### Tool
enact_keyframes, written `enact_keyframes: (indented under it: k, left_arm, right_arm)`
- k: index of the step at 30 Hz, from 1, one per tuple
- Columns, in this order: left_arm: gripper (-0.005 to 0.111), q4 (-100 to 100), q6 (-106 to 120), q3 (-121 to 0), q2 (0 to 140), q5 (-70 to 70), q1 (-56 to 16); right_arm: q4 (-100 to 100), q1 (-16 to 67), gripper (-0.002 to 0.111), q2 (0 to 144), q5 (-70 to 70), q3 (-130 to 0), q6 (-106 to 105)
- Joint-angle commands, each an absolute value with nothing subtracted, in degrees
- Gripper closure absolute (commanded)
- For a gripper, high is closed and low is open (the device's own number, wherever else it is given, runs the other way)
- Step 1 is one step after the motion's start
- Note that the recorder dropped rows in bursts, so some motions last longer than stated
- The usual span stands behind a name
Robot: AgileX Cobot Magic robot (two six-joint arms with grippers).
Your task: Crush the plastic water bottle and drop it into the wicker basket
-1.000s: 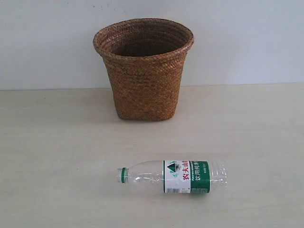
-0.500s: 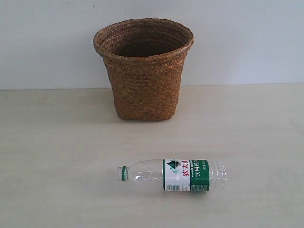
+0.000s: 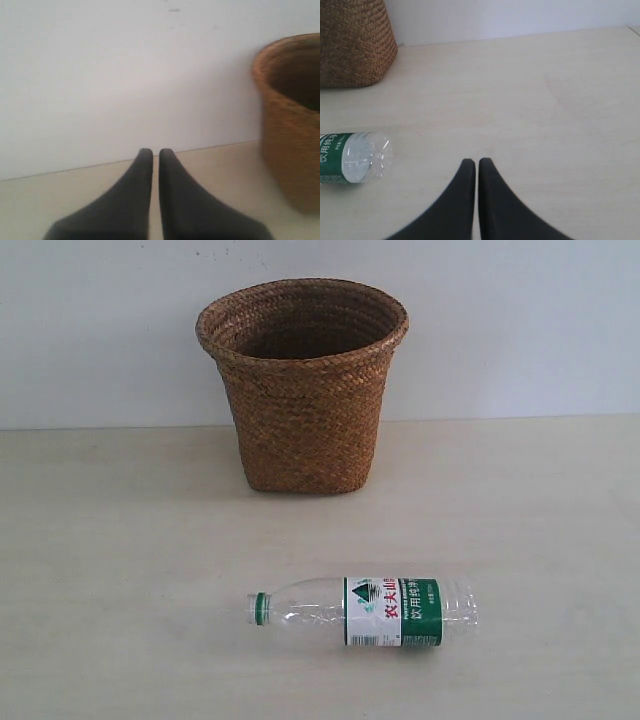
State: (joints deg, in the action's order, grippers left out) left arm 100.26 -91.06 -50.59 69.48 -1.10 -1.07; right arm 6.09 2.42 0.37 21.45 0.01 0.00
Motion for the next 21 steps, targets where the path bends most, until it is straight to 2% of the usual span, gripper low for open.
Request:
enact_keyframes:
  k: [1,8,13,14,17,21]
  left_arm:
    - [0.103,94.1,-76.8,-51.0,74.0,10.9,-1.4]
    - [0.103,36.7,-9.4,-57.7,87.4,26.5,-1.4]
    - [0.103,-13.7,51.7,-61.0,89.4,34.8,-2.0]
    - [0.103,-24.9,71.6,-61.0,89.0,44.3,-3.2]
    - [0.103,-35.7,87.2,-60.6,89.0,51.9,-6.8]
    - [0.102,-37.5,93.9,-58.9,89.0,51.4,-13.6]
  right_arm:
    - [5.7,2.3,0.108,0.0,21.2,0.0,0.0]
    - [5.7,2.3,0.108,0.0,21.2,0.0,0.0]
    - [5.7,2.3,0.108,0.0,21.2,0.0,0.0]
    - [5.7,2.3,0.108,0.0,21.2,0.0,0.0]
    - [5.7,2.3,0.108,0.0,21.2,0.0,0.0]
    - [5.7,2.3,0.108,0.0,21.2,0.0,0.0]
